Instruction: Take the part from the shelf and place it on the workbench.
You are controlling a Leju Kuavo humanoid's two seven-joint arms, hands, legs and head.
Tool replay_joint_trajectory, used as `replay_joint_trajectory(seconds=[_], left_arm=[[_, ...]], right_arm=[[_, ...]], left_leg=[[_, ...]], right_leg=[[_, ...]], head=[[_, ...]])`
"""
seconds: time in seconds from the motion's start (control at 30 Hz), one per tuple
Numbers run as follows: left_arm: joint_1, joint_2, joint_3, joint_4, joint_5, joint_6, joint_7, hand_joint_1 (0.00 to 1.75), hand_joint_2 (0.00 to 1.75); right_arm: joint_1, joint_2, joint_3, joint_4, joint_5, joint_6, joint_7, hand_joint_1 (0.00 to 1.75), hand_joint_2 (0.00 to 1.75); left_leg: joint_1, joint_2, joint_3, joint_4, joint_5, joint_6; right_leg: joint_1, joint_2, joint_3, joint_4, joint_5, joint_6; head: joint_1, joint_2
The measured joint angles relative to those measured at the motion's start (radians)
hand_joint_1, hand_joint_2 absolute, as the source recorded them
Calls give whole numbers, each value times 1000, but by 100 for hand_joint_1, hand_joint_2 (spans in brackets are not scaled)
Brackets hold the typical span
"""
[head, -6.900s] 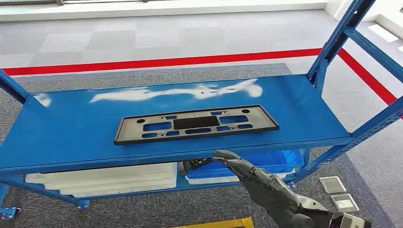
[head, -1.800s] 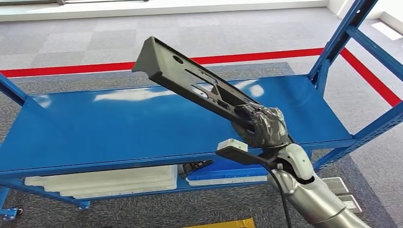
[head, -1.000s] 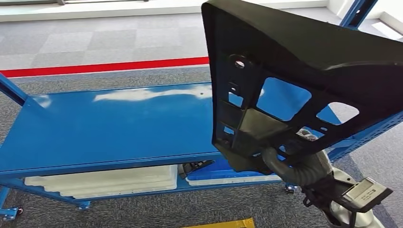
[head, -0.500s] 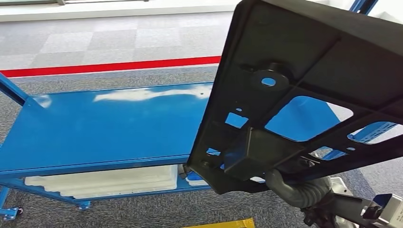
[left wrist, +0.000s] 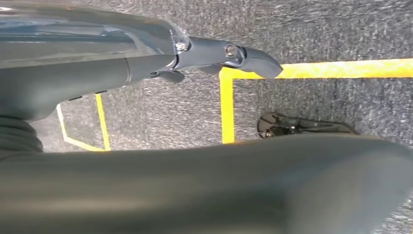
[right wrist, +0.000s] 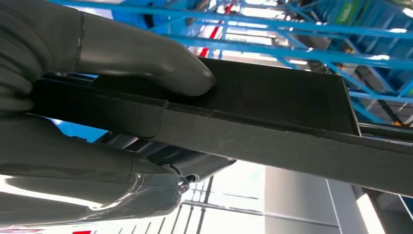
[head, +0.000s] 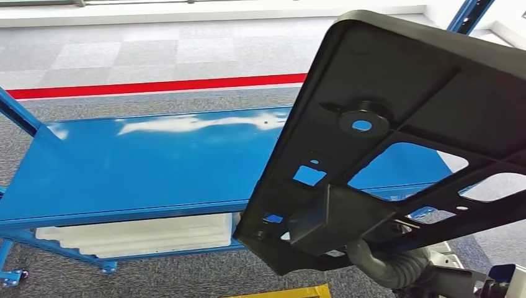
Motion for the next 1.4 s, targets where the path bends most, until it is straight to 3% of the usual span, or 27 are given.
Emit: replay_joint_trajectory(seconds=[0.07,0.2,0.27,0.37,0.4,0.43,0.47,0.57,0.63,0.7,0.73,0.8,0.87,0.9,0.93,0.97,1.03,1.1,1.2,1.23,1.3,1.37,1.4], left_arm=[[0,-2,-3,0,-10,-1,15,0,175],[1,-4,-20,0,-29,-6,34,0,175],[0,-4,-26,0,-36,-5,37,0,175],[-1,-4,-33,0,-45,-6,40,0,175],[0,-4,-37,0,-51,-6,43,0,175],[1,-4,-43,0,-58,-6,46,0,175],[3,-4,-48,0,-64,-7,49,0,175],[2,2,-62,0,-77,-8,51,0,175],[2,6,-69,0,-81,-7,51,0,175],[3,10,-72,0,-81,-6,50,0,175],[2,11,-73,0,-81,-5,50,0,175],[0,13,-74,0,-82,-4,49,0,175],[0,13,-75,0,-81,-3,46,0,175],[0,13,-75,0,-81,-2,44,0,175],[0,13,-75,0,-80,0,43,0,175],[-1,13,-75,0,-78,2,41,0,175],[-1,14,-74,0,-76,5,37,0,175],[-3,14,-74,0,-75,8,32,0,175],[-3,15,-74,0,-72,12,28,0,175],[-3,16,-74,0,-70,13,27,0,175],[-4,19,-74,0,-68,14,25,0,175],[-4,19,-74,0,-66,16,23,0,175],[-4,20,-74,0,-66,16,22,0,175]], right_arm=[[3,1,1,7,-20,21,1,175,175],[12,10,-3,20,-54,67,-1,175,175],[17,19,-7,24,-66,87,-1,175,175],[33,31,-13,31,-73,100,-1,175,175],[41,35,-16,33,-74,103,-1,175,175],[49,39,-18,35,-76,106,-1,175,175],[57,43,-21,36,-76,109,0,175,175],[74,58,-23,36,-72,111,0,175,175],[80,65,-23,36,-66,109,1,175,175],[83,69,-23,35,-61,105,1,175,175],[84,70,-23,34,-60,104,1,175,175],[85,71,-23,34,-58,104,1,175,175],[82,71,-23,35,-54,104,1,175,175],[78,71,-23,36,-53,105,-1,175,175],[72,72,-22,38,-52,108,-4,175,175],[64,72,-22,40,-51,111,-7,175,175],[39,76,-21,45,-52,115,-9,175,175],[15,80,-21,53,-55,118,-7,175,175],[-9,83,-21,66,-56,127,-5,175,175],[-15,84,-21,70,-55,131,-5,175,175],[-23,89,-21,76,-54,135,-6,175,175],[-24,95,-21,82,-53,135,-8,175,175],[-25,97,-21,85,-52,135,-10,175,175]], left_leg=[[1,-2,-7,15,-8,-14],[-3,-5,-24,31,-14,-32],[-1,-6,-46,74,-55,-43],[2,-6,-109,243,-156,-51],[2,-6,-118,281,-167,-50],[1,-6,-111,283,-158,-47],[0,-6,-86,247,-132,-41],[-12,-6,25,49,-55,-17],[-21,-7,45,-1,-44,-10],[-22,-5,37,-12,-27,-7],[-20,-3,31,-18,-15,-3],[-13,2,12,-26,8,3],[-14,5,-12,-23,23,7],[-15,6,-23,-20,30,8],[-15,8,-35,-16,37,8],[-15,9,-48,-11,42,7],[-14,9,-69,3,49,3],[-17,9,-85,15,55,-3],[-17,7,-96,22,67,-16],[-16,6,-101,28,57,-22],[-12,3,-124,83,-3,-35],[-6,3,-157,199,-84,-47],[-3,3,-166,253,-107,-51]], right_leg=[[2,2,45,-92,35,-1],[2,1,37,-108,30,-26],[-2,-3,25,-111,32,-41],[2,-11,6,-111,43,-60],[4,-14,1,-111,47,-64],[7,-15,-4,-111,52,-66],[10,-16,-8,-111,56,-66],[14,-17,-17,-111,72,-59],[10,-17,-23,-115,86,-47],[7,-15,-26,-120,98,-34],[8,-13,-31,-117,89,-30],[10,-7,-50,-60,17,-25],[11,-6,-71,52,-68,-22],[11,-6,-75,99,-85,-20],[11,-6,-66,119,-80,-18],[11,-6,-41,104,-57,-17],[12,-5,46,-15,-7,-18],[15,-3,113,-126,5,-25],[17,-3,123,-159,7,-36],[15,-3,120,-164,9,-42],[9,-6,105,-174,17,-57],[10,-11,83,-172,29,-67],[10,-14,71,-170,36,-69]], head=[[2,0],[2,0],[1,0],[1,0],[1,0],[1,0],[1,0],[1,0],[1,0],[1,0],[1,0],[1,0],[2,0],[2,0],[2,0],[2,0],[2,0],[1,0],[1,0],[1,0],[0,0],[-1,0],[-1,0]])
